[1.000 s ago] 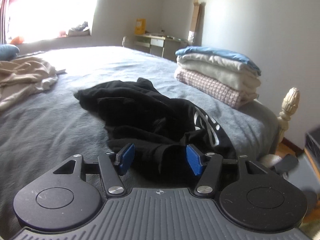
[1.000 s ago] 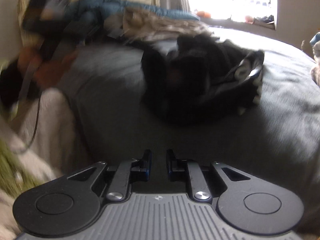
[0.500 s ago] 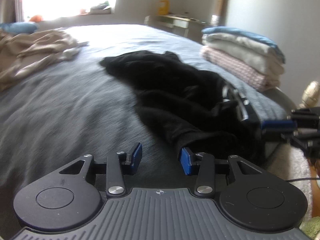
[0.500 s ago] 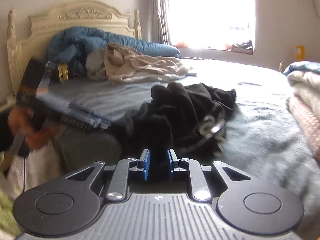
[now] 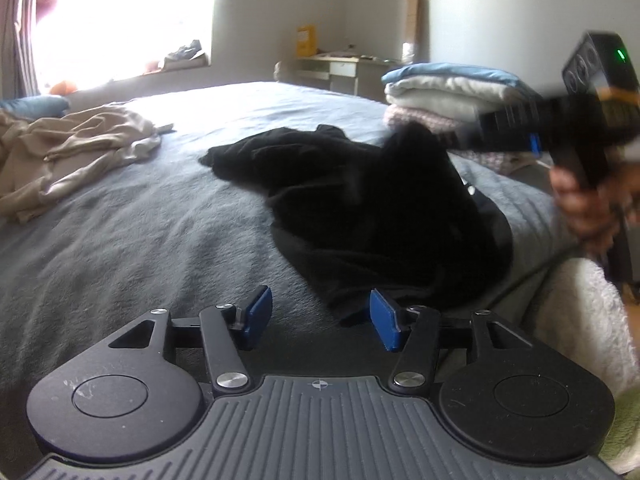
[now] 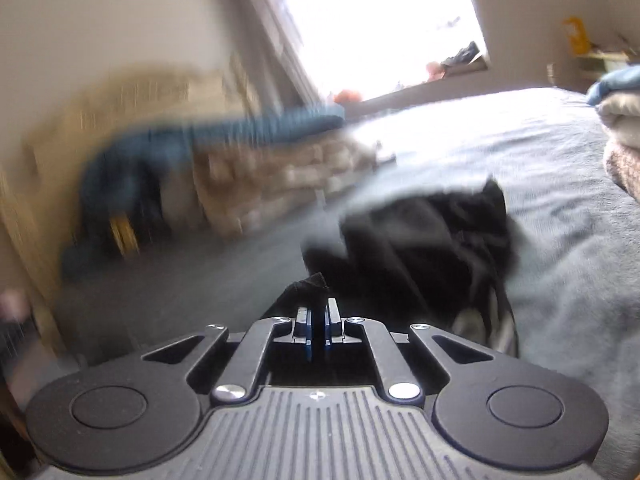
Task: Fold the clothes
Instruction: 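Lift and shake the black T-shirt with both grippers to untangle it, then raise the black T-shirt high with both grippers to let it hang open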
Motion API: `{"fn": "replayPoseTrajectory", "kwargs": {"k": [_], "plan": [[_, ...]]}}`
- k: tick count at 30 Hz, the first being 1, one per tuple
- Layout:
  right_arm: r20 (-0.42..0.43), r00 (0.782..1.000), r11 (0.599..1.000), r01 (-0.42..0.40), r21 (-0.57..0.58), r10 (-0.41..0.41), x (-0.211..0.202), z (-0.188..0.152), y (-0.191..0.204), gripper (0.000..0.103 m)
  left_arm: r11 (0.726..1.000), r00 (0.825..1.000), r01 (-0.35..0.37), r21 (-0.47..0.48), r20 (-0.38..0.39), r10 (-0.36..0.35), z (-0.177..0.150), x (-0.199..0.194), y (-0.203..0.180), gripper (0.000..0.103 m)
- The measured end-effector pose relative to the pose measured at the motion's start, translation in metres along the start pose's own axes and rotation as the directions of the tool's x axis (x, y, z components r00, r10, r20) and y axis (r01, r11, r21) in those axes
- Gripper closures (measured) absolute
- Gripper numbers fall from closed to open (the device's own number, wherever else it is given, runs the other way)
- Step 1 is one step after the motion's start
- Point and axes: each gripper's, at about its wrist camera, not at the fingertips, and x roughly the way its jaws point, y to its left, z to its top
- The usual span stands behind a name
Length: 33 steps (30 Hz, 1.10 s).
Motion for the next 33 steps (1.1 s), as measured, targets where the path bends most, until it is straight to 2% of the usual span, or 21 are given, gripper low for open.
{"fn": "replayPoseTrajectory", "kwargs": {"k": [3, 6, 8, 11, 18, 23, 26, 30, 33], "plan": [[0.103, 0.994, 0.990, -0.037, 0.137, 0.023, -0.008, 0.013, -0.014, 0.097, 1.000, 1.000, 0.024, 0.008, -0.005, -0.024, 0.001, 0.007, -0.003, 0.047], [0.141, 0.989, 0.968, -0.065, 0.243, 0.031, -0.006, 0.025, -0.035, 0.097, 0.999, 0.999, 0.035, 0.014, -0.009, -0.035, 0.002, 0.013, -0.006, 0.047], [0.147, 0.989, 0.965, -0.068, 0.255, 0.031, -0.001, 0.033, -0.041, 0.097, 0.999, 0.999, 0.034, 0.014, -0.008, -0.034, 0.003, 0.014, -0.007, 0.047], [0.156, 0.988, 0.961, -0.029, 0.274, -0.014, 0.005, 0.037, -0.052, 0.097, 0.999, 0.999, 0.032, 0.011, -0.001, -0.032, 0.006, 0.012, -0.007, 0.047], [0.176, 0.981, 0.916, 0.002, 0.402, -0.080, -0.007, 0.026, -0.089, 0.097, 1.000, 1.000, 0.026, 0.007, 0.008, -0.026, 0.010, 0.013, -0.006, 0.046], [0.164, 0.983, 0.905, 0.004, 0.426, -0.081, -0.013, 0.021, -0.097, 0.097, 0.989, 0.999, 0.033, 0.141, 0.035, -0.039, 0.015, 0.024, -0.019, 0.045], [0.156, 0.985, 0.909, 0.005, 0.418, -0.077, -0.012, 0.025, -0.097, 0.097, 0.966, 0.999, 0.008, 0.258, 0.028, -0.016, 0.016, 0.037, -0.027, 0.043], [0.140, 0.988, 0.920, 0.009, 0.392, -0.069, -0.007, 0.036, -0.092, 0.097, 0.896, 0.999, -0.032, 0.443, 0.047, 0.012, 0.013, 0.047, -0.037, 0.042], [0.119, 0.991, 0.926, 0.014, 0.378, -0.063, 0.000, 0.040, -0.092, 0.097, 0.856, 0.999, -0.027, 0.516, 0.053, 0.000, 0.013, 0.054, -0.037, 0.039]]}}
